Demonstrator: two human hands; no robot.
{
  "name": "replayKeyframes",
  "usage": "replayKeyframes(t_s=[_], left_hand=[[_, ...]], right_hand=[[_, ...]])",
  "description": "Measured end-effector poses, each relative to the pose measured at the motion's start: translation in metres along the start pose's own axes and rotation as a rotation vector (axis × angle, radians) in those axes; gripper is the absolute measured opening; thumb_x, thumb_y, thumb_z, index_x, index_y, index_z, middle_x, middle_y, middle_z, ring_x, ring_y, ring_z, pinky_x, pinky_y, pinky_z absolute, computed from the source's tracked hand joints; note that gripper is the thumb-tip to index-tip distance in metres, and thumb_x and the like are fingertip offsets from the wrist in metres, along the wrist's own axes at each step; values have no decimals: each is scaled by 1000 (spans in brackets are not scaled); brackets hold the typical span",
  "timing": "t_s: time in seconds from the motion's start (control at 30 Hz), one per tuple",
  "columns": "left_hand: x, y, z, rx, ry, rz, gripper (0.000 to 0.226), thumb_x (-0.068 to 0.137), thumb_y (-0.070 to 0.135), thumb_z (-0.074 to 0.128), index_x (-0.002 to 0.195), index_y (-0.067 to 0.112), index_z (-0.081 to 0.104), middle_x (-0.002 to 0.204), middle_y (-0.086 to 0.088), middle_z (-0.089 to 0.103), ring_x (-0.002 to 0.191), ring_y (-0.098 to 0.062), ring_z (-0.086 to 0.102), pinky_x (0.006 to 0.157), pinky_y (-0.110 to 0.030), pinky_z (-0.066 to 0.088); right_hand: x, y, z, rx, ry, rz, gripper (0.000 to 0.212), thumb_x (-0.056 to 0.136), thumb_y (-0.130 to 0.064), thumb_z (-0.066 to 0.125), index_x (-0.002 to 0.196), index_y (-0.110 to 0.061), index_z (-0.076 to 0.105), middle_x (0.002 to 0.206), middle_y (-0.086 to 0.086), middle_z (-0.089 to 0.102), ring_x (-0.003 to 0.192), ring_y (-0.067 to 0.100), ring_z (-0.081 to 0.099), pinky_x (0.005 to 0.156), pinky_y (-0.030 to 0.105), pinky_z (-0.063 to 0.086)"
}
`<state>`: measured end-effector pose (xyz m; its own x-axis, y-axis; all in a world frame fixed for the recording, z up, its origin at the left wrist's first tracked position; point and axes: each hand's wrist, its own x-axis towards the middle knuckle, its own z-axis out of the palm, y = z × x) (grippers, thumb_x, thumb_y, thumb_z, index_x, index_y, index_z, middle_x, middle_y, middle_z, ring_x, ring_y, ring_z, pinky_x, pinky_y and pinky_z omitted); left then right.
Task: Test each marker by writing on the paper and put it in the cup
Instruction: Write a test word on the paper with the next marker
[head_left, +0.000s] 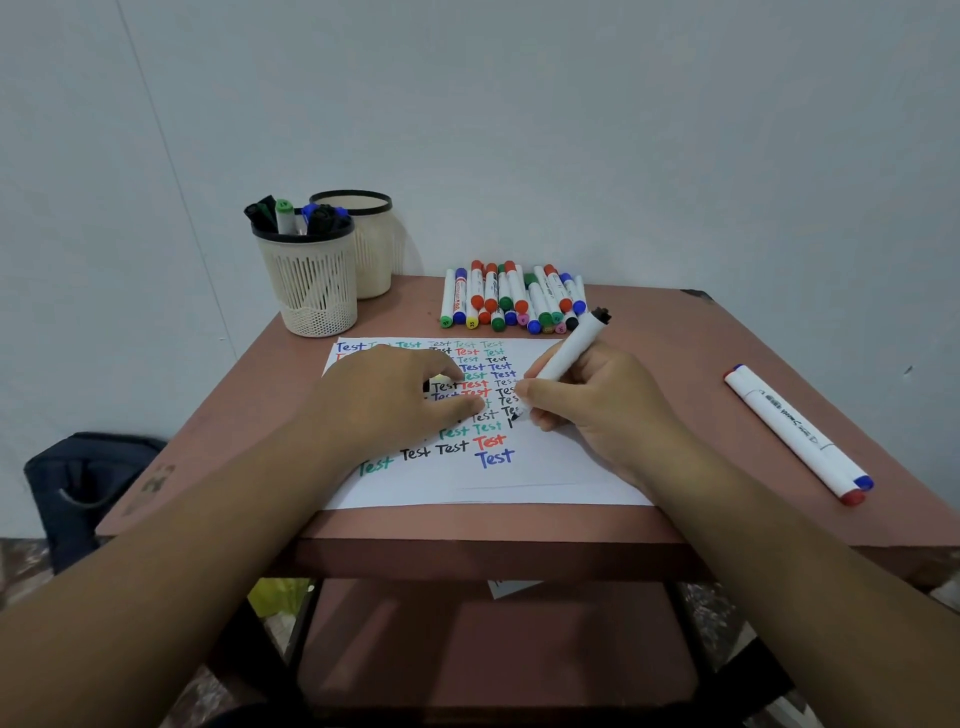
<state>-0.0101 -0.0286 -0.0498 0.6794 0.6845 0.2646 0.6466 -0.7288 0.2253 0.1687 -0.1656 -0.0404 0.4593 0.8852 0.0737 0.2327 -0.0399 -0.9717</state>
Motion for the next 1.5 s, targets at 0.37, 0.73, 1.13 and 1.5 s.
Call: replayKeyframes(t_s=[0.37,0.73,1.13,1.5], left_hand=[[1,1,-1,12,-19,-3,56,80,83,47,122,49,60,73,21,48,82,-8,52,59,-26,34],[-1,1,-1,-7,-7,-2,54,80,84,47,120,49,60,73,21,48,78,-4,50,57,-25,32],[-1,2,-2,-2,-16,-6,54,80,83,48,121,49,60,73,22,46,80,-7,50,58,-26,33],[0,2,-2,-2,-11,-4,53,81,81,48,120,48,61,68,20,44,70,-2,46,54,-25,28]], right_hand=[[0,-1,2,-22,-19,-5,10,85,-13,83,92,-12,76,84,8,74,76,18,72,71,29,61],[2,4,0,34,41,-24,10,87,-12,81,94,-13,73,81,4,70,72,14,67,67,25,56],[2,5,1,-50,10,-34,9,86,-16,82,92,-16,75,81,1,71,79,16,70,71,27,61],[4,7,1,-63,2,-46,8,87,-15,81,90,-16,74,81,0,69,79,15,69,69,26,58]])
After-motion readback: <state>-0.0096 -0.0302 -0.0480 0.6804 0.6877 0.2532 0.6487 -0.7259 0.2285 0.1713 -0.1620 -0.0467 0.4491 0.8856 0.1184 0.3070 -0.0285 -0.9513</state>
